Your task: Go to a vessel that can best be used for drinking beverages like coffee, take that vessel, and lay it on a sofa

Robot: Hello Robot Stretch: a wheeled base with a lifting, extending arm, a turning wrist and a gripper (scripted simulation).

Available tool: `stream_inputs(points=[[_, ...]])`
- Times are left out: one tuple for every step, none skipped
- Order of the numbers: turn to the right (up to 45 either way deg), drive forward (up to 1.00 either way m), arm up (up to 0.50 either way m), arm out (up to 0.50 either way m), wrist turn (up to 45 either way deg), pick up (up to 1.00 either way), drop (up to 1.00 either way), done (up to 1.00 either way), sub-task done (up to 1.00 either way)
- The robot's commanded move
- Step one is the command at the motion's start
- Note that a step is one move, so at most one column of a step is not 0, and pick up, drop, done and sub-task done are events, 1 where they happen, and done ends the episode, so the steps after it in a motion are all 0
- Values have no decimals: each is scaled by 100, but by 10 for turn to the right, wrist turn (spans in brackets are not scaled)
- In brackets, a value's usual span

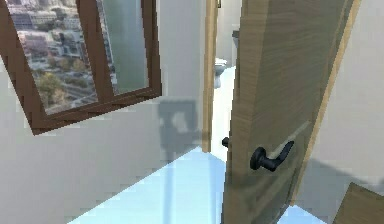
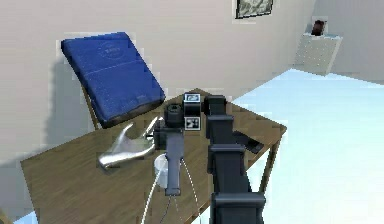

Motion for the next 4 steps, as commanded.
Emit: stream_inputs(points=[[0,0,0,0,450,0,0,0,0],[0,0,0,0,450,0,0,0,0],[0,0,0,0,450,0,0,0,0],[0,0,0,0,240,0,0,0,0]])
